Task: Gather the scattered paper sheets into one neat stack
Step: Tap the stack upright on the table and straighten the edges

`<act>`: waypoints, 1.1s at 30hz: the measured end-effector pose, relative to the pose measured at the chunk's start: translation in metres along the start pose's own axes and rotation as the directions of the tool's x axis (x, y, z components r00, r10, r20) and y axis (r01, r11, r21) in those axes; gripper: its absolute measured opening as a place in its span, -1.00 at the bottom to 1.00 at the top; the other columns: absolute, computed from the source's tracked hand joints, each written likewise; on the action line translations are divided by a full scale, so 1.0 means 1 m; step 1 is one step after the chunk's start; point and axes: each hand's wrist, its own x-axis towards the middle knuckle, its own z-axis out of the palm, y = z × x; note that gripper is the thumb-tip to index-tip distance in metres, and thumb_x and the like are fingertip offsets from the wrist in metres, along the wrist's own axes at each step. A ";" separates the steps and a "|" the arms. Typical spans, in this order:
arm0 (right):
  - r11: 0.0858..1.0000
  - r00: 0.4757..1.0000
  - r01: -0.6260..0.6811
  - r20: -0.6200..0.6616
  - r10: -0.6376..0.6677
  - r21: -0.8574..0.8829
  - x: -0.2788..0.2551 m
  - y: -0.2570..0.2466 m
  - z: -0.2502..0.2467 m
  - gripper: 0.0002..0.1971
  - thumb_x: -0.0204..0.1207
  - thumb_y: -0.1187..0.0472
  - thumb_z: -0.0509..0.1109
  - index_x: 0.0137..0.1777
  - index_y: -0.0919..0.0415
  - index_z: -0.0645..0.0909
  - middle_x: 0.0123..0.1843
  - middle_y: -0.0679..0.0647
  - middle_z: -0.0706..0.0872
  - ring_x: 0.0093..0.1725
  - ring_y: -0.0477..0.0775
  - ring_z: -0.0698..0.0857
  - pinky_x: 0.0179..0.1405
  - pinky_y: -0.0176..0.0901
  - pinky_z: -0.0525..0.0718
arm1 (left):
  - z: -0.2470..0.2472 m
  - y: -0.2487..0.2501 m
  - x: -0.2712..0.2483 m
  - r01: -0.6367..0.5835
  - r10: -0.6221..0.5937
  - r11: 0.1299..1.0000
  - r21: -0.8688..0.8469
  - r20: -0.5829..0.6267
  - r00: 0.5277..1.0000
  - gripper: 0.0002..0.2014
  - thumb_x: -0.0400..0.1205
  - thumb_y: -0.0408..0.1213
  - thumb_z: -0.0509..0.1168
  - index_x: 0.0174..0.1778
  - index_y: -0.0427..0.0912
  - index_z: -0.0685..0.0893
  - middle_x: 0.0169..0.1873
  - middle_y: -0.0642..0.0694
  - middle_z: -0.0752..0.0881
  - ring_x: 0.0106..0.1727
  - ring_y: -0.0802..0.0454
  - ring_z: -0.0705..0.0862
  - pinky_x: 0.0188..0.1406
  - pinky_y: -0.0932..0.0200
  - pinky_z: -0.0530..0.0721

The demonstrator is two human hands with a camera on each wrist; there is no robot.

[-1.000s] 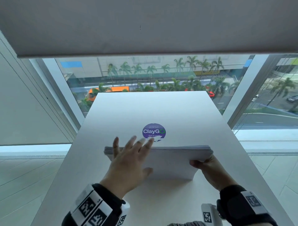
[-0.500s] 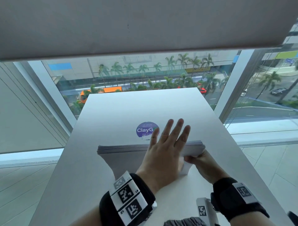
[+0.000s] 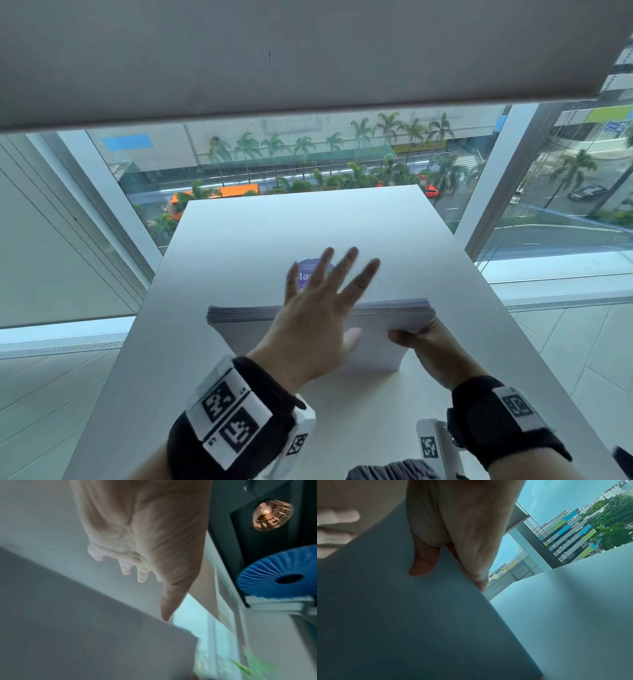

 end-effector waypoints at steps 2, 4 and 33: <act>1.000 1.000 -0.007 -0.006 0.007 -0.006 0.000 0.000 0.000 -0.65 0.37 0.64 0.35 -0.23 0.16 0.78 -0.24 -0.01 0.83 -0.21 -0.09 0.75 -0.06 -0.20 0.63 | -0.008 -0.024 -0.009 0.116 -0.115 0.993 0.026 -0.041 0.993 -0.07 0.55 0.10 0.23 0.46 0.34 -0.46 0.64 0.21 -0.27 0.66 0.10 -0.32 0.57 -0.19 -0.35; 1.000 1.000 -0.009 -0.003 0.009 -0.002 0.000 -0.001 0.000 -0.64 0.36 0.65 0.35 -0.23 0.17 0.78 -0.24 -0.01 0.83 -0.21 -0.09 0.76 -0.07 -0.22 0.64 | -0.010 -0.054 -0.021 0.252 -0.252 0.967 0.026 0.006 0.968 -0.04 0.47 0.12 0.33 0.58 0.31 -0.27 0.67 0.17 -0.14 0.69 0.07 -0.21 0.59 -0.23 -0.25; 0.550 0.867 0.219 -0.098 -0.489 -0.806 -0.023 -0.062 0.008 -0.70 0.24 0.40 0.59 -0.17 -0.04 0.76 -0.30 -0.55 0.71 -0.21 -0.46 0.67 -0.15 -0.76 0.44 | 0.080 -0.126 -0.048 0.267 -0.549 0.148 -0.952 0.146 0.823 -0.73 0.38 -0.67 0.44 -0.24 -0.19 0.70 -0.51 0.14 0.81 -0.44 0.34 0.72 -0.40 0.51 0.65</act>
